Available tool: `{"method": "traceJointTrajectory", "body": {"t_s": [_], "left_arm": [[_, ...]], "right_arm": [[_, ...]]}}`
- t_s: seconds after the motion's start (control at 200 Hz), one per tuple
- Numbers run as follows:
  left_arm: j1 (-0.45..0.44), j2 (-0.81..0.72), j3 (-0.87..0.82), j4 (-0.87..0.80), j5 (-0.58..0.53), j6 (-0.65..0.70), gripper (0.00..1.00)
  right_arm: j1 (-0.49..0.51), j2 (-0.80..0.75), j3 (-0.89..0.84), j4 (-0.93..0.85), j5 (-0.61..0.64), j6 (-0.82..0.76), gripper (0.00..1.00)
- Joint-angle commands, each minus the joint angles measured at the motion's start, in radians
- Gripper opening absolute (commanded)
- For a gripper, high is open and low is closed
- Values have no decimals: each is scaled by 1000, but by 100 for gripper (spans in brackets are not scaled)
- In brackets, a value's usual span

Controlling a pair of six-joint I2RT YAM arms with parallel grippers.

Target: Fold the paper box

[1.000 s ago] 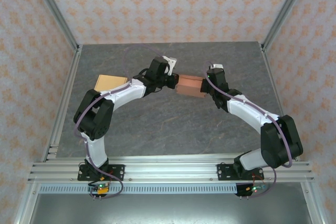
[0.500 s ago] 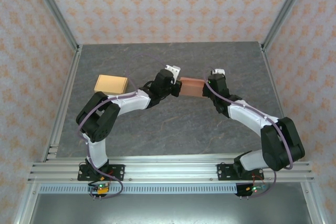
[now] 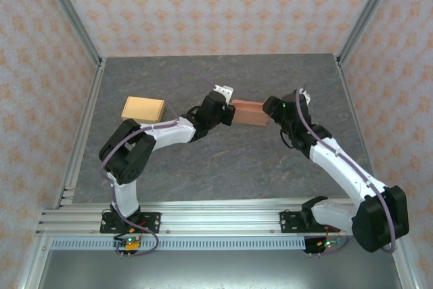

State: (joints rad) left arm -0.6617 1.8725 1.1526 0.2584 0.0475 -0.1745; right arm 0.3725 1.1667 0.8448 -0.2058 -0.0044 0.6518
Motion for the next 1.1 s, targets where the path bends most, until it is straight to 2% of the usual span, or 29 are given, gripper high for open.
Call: {"method": "traceJointTrajectory", "body": {"t_s": [0.0, 0.13, 0.21, 0.31, 0.536, 0.671, 0.756, 0.841, 0.916, 1.006, 1.096], "left_arm": [[-9, 31, -33, -65, -41, 14, 0], [-10, 31, -37, -49, -47, 18, 0], [-11, 61, -23, -55, -47, 15, 0], [-12, 68, -9, -57, -49, 12, 0], [-12, 77, 17, -75, -27, -7, 0], [-12, 44, -7, -40, 65, -35, 26], [-10, -48, -52, 16, 128, -48, 41], [-8, -107, -55, 4, 168, -47, 54], [4, -127, -21, -29, 194, -76, 58], [34, -113, 39, -49, 265, -129, 59], [53, -77, 96, -70, 263, -170, 60]], "right_arm": [[-25, 110, 96, -92, -49, 131, 80], [-41, 243, 162, -86, -40, -39, 79], [-41, 306, 160, -75, -55, -131, 69], [-40, 312, 81, -25, -89, -136, 62], [-6, 276, -102, 151, 6, -173, 62], [-6, 297, -121, 197, 42, -221, 62], [-7, 307, -112, 197, 45, -235, 62], [-7, 314, -111, 207, 38, -231, 62], [-6, 318, -114, 218, 28, -226, 62], [-7, 323, -124, 237, 17, -223, 62], [-8, 327, -126, 242, 12, -223, 62]]}}
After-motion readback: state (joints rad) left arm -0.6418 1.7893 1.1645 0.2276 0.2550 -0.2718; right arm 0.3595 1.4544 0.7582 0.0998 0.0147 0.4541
